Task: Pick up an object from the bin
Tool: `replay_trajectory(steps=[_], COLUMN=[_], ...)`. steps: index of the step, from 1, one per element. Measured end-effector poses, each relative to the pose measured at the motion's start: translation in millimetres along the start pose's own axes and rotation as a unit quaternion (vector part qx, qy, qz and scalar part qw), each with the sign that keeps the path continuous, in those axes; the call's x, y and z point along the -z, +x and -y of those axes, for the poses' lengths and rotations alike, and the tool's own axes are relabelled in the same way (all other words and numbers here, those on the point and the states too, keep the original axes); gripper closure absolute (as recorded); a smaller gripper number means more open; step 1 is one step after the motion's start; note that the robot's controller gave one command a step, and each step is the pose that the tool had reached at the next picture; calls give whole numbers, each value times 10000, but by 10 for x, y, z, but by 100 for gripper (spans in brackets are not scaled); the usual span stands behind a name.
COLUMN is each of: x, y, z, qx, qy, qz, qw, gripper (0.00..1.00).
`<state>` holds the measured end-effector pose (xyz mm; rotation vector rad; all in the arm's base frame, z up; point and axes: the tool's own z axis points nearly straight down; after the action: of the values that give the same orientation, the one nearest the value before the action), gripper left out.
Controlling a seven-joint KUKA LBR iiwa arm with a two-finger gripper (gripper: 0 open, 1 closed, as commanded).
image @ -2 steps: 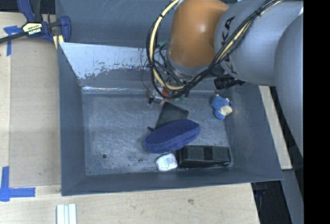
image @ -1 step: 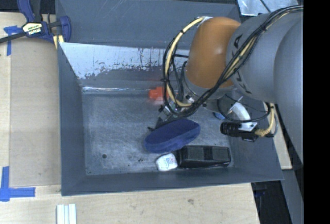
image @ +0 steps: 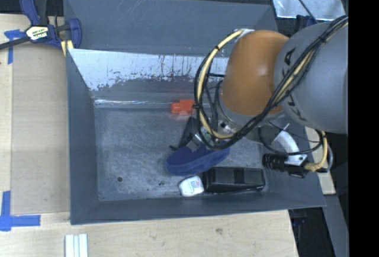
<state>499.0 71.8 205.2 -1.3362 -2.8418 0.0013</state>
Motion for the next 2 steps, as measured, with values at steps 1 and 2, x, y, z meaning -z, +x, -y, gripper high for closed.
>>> replay_trajectory(steps=[1, 2], x=[-565, -272], y=[81, 171], z=[86, 17], qx=[75, 215], qy=[19, -25], qz=[-8, 18], qw=[10000, 9998], gripper=[100, 100])
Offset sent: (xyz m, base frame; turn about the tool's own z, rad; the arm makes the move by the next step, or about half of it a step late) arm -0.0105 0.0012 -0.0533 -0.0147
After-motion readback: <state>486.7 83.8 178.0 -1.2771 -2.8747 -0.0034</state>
